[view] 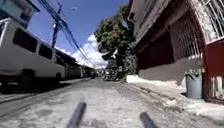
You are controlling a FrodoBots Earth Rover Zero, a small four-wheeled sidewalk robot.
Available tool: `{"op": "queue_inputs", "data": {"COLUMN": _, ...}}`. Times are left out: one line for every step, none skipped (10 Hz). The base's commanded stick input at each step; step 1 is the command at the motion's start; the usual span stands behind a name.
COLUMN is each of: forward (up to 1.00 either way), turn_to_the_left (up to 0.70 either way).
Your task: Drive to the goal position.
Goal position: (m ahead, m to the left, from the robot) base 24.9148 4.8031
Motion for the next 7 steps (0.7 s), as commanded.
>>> {"op": "queue_inputs", "data": {"forward": 1.0, "turn_to_the_left": 0.0}}
{"op": "queue_inputs", "data": {"forward": 1.0, "turn_to_the_left": 0.0}}
{"op": "queue_inputs", "data": {"forward": 1.0, "turn_to_the_left": 0.0}}
{"op": "queue_inputs", "data": {"forward": 1.0, "turn_to_the_left": 0.0}}
{"op": "queue_inputs", "data": {"forward": 1.0, "turn_to_the_left": 0.0}}
{"op": "queue_inputs", "data": {"forward": 1.0, "turn_to_the_left": 0.0}}
{"op": "queue_inputs", "data": {"forward": 1.0, "turn_to_the_left": 0.0}}
